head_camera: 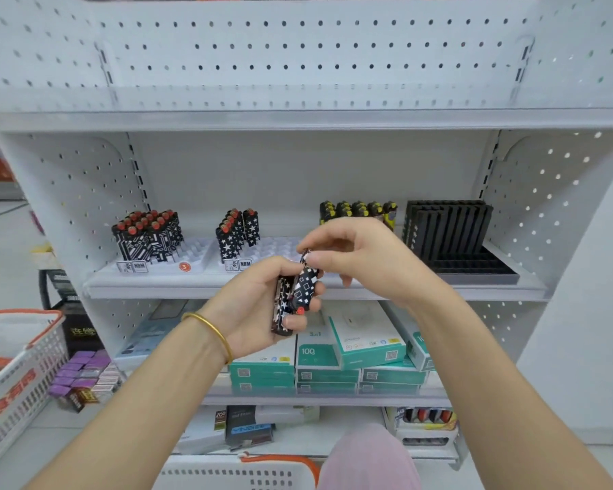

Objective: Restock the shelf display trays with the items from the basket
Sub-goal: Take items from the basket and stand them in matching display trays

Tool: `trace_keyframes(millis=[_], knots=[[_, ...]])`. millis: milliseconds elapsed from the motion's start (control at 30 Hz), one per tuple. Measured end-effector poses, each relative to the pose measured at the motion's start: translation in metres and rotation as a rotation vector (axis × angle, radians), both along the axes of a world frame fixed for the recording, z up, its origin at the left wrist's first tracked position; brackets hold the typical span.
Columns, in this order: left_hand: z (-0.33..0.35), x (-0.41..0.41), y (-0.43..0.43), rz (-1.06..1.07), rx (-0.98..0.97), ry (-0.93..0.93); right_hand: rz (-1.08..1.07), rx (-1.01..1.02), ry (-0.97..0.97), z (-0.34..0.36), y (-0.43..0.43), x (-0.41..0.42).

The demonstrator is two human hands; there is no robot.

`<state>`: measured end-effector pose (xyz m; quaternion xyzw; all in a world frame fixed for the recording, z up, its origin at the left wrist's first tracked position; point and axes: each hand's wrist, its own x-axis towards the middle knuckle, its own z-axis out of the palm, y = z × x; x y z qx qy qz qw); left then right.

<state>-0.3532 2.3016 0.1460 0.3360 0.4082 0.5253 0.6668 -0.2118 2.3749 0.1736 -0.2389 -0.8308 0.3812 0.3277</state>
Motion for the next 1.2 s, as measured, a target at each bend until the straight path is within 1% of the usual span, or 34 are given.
trace_keyframes(millis=[100, 167, 267, 433, 500, 567, 633, 733, 800, 867, 900, 967, 1067, 1200], knots=[[-0.001, -0.016, -0.008, 0.16, 0.01, -0.077, 0.06, -0.104, 0.162, -0.001, -0.002, -0.01], [-0.001, -0.03, -0.014, 0.288, 0.053, -0.1, 0.11, -0.163, 0.178, -0.004, -0.007, -0.021], [-0.003, -0.05, -0.026, 0.41, 0.124, -0.085, 0.144, -0.198, 0.13, -0.009, -0.017, -0.045], [-0.006, -0.076, -0.049, 0.535, 0.176, -0.012, 0.177, -0.195, 0.065, -0.011, -0.032, -0.089], [-0.006, -0.085, -0.054, 0.629, 0.184, 0.008, 0.208, -0.175, 0.004, -0.009, -0.034, -0.104], [-0.005, -0.094, -0.06, 0.679, 0.197, 0.045, 0.23, -0.106, -0.077, -0.006, -0.036, -0.117], [-0.004, -0.104, -0.064, 0.682, 0.203, 0.063, 0.246, -0.046, -0.113, -0.003, -0.038, -0.131], [-0.003, -0.118, -0.07, 0.669, 0.19, 0.016, 0.215, -0.02, -0.035, 0.002, -0.037, -0.15], [-0.005, -0.127, -0.072, 0.68, 0.132, -0.078, 0.108, 0.044, 0.049, 0.008, -0.033, -0.163], [-0.009, -0.134, -0.074, 0.687, 0.072, -0.197, 0.002, 0.17, 0.064, 0.012, -0.027, -0.177], [-0.012, -0.137, -0.075, 0.679, 0.059, -0.233, -0.029, 0.235, 0.04, 0.013, -0.025, -0.185], [-0.017, -0.142, -0.076, 0.656, 0.056, -0.242, -0.073, 0.337, -0.04, 0.01, -0.021, -0.197], [-0.021, -0.147, -0.075, 0.635, 0.091, -0.238, -0.104, 0.396, -0.105, 0.002, -0.017, -0.21], [-0.024, -0.152, -0.075, 0.564, 0.13, -0.299, -0.145, 0.479, -0.166, -0.006, -0.012, -0.216]])
